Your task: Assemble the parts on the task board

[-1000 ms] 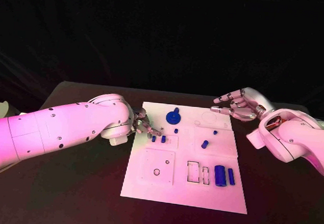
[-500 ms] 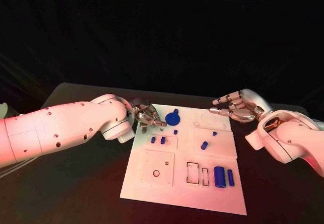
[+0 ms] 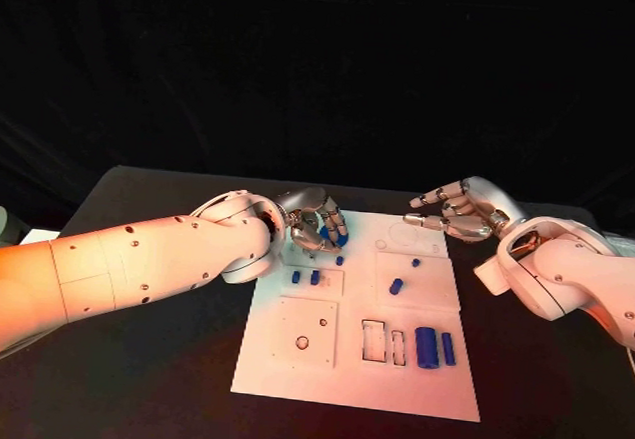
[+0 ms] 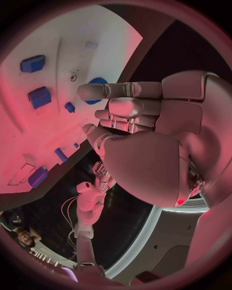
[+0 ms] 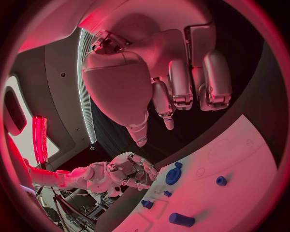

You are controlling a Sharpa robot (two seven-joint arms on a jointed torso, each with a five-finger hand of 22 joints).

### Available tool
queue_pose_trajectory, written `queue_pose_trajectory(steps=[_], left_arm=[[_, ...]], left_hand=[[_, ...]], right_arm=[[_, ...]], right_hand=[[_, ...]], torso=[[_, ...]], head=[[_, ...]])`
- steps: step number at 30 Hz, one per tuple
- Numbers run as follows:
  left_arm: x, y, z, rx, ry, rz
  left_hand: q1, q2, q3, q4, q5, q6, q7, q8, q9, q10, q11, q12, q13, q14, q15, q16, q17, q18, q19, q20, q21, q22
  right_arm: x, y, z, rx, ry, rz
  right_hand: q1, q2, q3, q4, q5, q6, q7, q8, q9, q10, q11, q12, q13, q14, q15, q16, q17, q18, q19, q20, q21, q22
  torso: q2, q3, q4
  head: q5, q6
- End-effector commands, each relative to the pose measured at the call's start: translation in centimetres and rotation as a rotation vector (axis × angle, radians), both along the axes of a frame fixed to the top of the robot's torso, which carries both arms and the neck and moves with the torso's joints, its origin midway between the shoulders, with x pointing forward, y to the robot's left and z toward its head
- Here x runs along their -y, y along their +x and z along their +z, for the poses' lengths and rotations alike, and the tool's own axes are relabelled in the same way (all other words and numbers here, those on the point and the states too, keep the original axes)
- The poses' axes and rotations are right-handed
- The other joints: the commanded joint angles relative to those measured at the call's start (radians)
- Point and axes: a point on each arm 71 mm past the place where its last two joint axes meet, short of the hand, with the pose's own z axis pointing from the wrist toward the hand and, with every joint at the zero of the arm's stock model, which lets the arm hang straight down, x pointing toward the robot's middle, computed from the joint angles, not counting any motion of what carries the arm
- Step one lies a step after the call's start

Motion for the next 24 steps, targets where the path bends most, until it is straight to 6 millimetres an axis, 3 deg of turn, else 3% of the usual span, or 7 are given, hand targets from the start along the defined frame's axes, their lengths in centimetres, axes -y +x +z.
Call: queue_pose_trajectory(steps=[1,9,24], left_arm=[[1.0,0.0,0.0,0.123,0.104,-0.082],[2.3,0.5,-1.3,0.092,0.209,-0.110],[2.9,1.1,-2.5,0.037,0.296,-0.108]], left_hand=[[-0.016,-0.017,-0.005,0.005,-0.013,0.025,-0.001,-0.024,-0.024,0.018,0.000,-0.024,-0.032,0.050,-0.002,0.098,0.111,-0.037,0.075,-0.002,0.167,0.143],[-0.022,-0.011,-0.002,-0.004,-0.012,0.083,-0.015,-0.060,-0.058,0.059,-0.012,-0.064,-0.088,0.078,-0.017,0.138,0.145,-0.059,0.129,-0.015,0.304,0.264],[-0.037,-0.008,0.008,-0.006,-0.012,0.122,-0.015,-0.084,-0.075,0.094,-0.012,-0.098,-0.121,0.075,-0.019,0.115,0.092,-0.063,0.144,-0.019,0.322,0.281]], right_arm=[[-0.3,0.0,-0.1,0.003,-0.006,0.020],[-0.4,0.0,-0.1,0.002,-0.005,0.025],[-0.5,-0.1,-0.1,0.001,-0.004,0.028]], right_hand=[[-0.009,0.004,-0.005,-0.001,0.001,0.002,0.000,0.000,0.001,-0.004,0.000,-0.002,0.097,0.097,-0.005,-0.007,0.243,0.014,0.061,-0.004,-0.004,0.180],[-0.008,0.004,-0.005,-0.001,0.002,0.002,0.000,0.000,0.001,-0.004,0.000,-0.002,0.097,0.098,-0.005,-0.006,0.243,0.014,0.061,-0.004,-0.004,0.181],[-0.007,0.005,-0.006,-0.001,0.003,0.002,0.000,0.000,0.001,-0.004,0.000,-0.002,0.097,0.098,-0.005,-0.006,0.244,0.014,0.062,-0.004,-0.004,0.181]], torso=[[0.000,0.0004,0.0014],[0.000,0.0003,-0.0004],[-0.001,0.0016,0.0007]], head=[[-0.002,0.000],[-0.004,0.000],[-0.005,-0.004]])
